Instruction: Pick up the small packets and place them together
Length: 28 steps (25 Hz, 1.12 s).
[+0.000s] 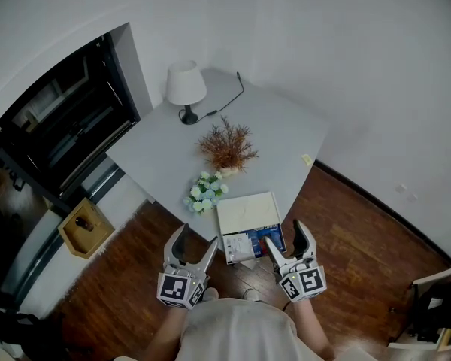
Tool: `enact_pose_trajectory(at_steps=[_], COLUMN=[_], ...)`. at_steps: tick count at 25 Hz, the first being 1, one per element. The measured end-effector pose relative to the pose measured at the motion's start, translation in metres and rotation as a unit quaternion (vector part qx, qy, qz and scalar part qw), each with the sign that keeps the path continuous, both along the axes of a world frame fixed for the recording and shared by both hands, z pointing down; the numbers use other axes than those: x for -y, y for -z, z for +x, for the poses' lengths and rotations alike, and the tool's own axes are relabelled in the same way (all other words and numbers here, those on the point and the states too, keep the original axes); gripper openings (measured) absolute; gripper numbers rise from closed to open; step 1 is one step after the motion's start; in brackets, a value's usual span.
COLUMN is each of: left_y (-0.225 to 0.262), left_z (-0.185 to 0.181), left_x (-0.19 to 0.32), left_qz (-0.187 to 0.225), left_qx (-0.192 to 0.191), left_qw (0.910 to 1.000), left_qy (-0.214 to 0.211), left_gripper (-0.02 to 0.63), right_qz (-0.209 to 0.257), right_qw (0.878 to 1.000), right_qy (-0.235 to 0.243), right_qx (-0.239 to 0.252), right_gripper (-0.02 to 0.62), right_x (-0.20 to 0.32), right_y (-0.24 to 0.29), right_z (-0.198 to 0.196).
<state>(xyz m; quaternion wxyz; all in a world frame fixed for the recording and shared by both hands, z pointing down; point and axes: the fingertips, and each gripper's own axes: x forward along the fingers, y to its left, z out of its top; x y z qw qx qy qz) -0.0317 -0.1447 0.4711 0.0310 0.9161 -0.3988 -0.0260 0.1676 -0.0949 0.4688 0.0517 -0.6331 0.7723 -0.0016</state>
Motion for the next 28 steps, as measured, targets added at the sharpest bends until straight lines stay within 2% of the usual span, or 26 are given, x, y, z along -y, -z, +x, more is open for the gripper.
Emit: enact_pose_trajectory(at_steps=[2,5,6,7,9,13,16,18,20,21,25,28], left_y=[0.011,0.024,0.025,0.025,0.025,0.021,0.017,0.012,0.007,0.005,0.000,-0.003], left_z=[0.000,0.000,0.001,0.002,0.000,0.001,0.001,-0.001,-0.002,-0.002,-0.004,-0.006], left_x=[-0.001,-0.005,-0.006,-0.007,-0.007,-0.010,-0.013,-0.014,-0.015,-0.016,-0.018,-0.019], left_qz=[0.016,0.031,0.030,0.025,0.016,0.009,0.010,0.003,-0.005,-0.008,-0.011,-0.016], left_qx=[-0.003,-0.015,-0.016,-0.015,-0.018,-0.025,-0.011,-0.008,-0.007,-0.006,-0.002,-0.002], left_qw=[0.9999,0.9994,0.9994,0.9996,0.9997,0.9997,0.9999,1.0000,0.9999,0.9999,0.9999,0.9998], left_qy=[0.003,0.002,-0.002,-0.005,-0.001,0.001,-0.002,0.002,0.006,0.007,0.009,0.012], left_gripper=[0.319,0.322,0.321,0.319,0.318,0.314,0.314,0.314,0.314,0.314,0.314,0.314], right_qz=[0.039,0.071,0.076,0.078,0.072,0.007,-0.085,-0.163,-0.242,-0.279,-0.408,-0.479], right_qw=[0.999,0.997,0.996,0.996,0.996,0.996,0.989,0.976,0.955,0.943,0.890,0.850], right_qy=[-0.017,-0.027,-0.020,-0.009,0.022,0.068,0.092,0.110,0.131,0.140,0.154,0.154], right_qx=[-0.017,-0.032,-0.033,-0.034,-0.043,-0.050,-0.076,-0.099,-0.112,-0.117,-0.133,-0.158], right_gripper=[0.399,0.397,0.393,0.359,0.359,0.359,0.357,0.357,0.334,0.305,0.304,0.302], right_x=[-0.004,-0.013,-0.015,-0.018,-0.021,-0.019,-0.014,-0.011,-0.009,-0.008,0.002,0.007], right_y=[0.033,0.063,0.068,0.072,0.072,0.036,-0.013,-0.058,-0.105,-0.128,-0.208,-0.254], right_z=[0.005,0.012,0.012,0.012,0.008,0.009,0.013,0.016,0.018,0.018,0.018,0.017])
